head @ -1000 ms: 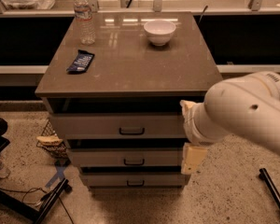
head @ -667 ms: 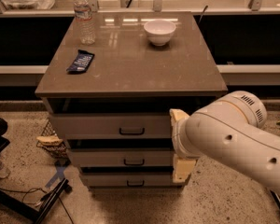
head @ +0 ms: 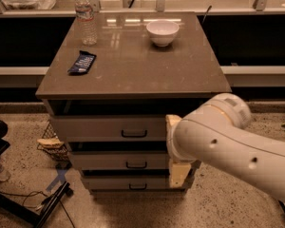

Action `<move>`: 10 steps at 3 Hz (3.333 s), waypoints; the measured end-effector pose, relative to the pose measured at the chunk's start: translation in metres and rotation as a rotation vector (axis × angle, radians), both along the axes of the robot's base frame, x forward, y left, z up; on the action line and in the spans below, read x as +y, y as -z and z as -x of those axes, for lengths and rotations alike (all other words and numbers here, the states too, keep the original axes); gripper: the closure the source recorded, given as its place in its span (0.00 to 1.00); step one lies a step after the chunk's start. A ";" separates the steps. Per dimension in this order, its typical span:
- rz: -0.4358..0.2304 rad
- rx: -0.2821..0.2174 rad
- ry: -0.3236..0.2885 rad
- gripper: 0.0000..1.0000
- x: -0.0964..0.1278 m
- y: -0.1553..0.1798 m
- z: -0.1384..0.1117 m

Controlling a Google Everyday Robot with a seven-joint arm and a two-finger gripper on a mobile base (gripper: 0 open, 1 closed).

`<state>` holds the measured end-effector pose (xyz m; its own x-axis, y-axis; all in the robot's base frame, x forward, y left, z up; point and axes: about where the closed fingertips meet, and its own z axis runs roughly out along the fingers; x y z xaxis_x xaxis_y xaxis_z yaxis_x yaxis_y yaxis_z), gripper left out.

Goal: Open top drawer

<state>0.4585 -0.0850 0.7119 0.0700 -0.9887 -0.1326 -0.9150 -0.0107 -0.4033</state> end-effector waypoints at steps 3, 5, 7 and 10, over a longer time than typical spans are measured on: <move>0.013 0.160 -0.074 0.00 0.065 0.100 -0.017; -0.003 0.168 -0.111 0.00 0.079 0.095 -0.033; -0.003 0.172 -0.133 0.00 0.089 0.098 -0.036; -0.032 0.231 -0.176 0.49 0.120 0.131 -0.037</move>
Offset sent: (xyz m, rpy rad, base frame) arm 0.0131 0.0789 -0.1211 -0.0367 0.2053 0.0999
